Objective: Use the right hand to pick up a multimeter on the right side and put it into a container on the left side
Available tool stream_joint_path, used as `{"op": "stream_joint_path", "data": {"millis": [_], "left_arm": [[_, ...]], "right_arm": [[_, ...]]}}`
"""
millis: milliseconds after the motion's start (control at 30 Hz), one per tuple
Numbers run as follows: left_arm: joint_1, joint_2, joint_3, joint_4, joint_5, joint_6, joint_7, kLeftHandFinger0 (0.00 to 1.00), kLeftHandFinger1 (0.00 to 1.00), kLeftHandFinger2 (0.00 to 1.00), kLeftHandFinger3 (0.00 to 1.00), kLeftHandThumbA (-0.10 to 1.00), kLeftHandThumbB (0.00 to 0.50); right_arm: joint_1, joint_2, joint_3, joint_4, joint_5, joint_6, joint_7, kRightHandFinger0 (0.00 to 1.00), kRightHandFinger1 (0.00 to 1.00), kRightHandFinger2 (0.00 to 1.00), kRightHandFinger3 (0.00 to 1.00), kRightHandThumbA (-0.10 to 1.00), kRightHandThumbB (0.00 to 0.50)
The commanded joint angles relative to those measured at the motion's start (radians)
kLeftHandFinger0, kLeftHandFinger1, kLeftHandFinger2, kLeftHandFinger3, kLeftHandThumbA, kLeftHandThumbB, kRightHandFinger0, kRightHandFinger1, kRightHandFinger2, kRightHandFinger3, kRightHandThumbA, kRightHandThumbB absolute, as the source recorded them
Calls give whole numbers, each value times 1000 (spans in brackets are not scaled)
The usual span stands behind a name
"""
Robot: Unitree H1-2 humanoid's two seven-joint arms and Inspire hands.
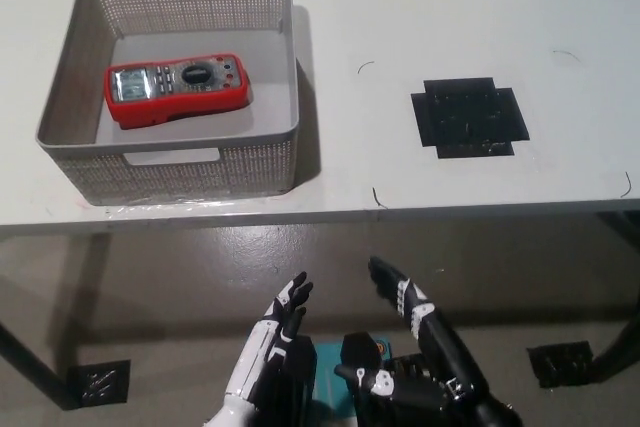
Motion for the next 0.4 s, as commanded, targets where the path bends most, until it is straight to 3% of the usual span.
{"op": "stream_joint_path", "data": {"millis": [0, 67, 367], "left_arm": [[-17, -15, 2, -19, -12, -41, 12, 1000, 1000, 1000, 1000, 1000, 450], [-19, -18, 4, -16, -10, -41, 17, 1000, 1000, 1000, 1000, 1000, 458], [-26, -24, 5, 0, -7, -41, 28, 1000, 1000, 1000, 1000, 1000, 455]], "right_arm": [[-27, 20, -27, 68, 57, -72, 46, 1000, 1000, 1000, 1000, 1000, 417], [-38, 21, -35, 110, 67, -88, 59, 1000, 1000, 1000, 1000, 1000, 390], [-70, 20, -57, 192, 84, -87, 100, 1000, 1000, 1000, 1000, 1000, 363]]}}
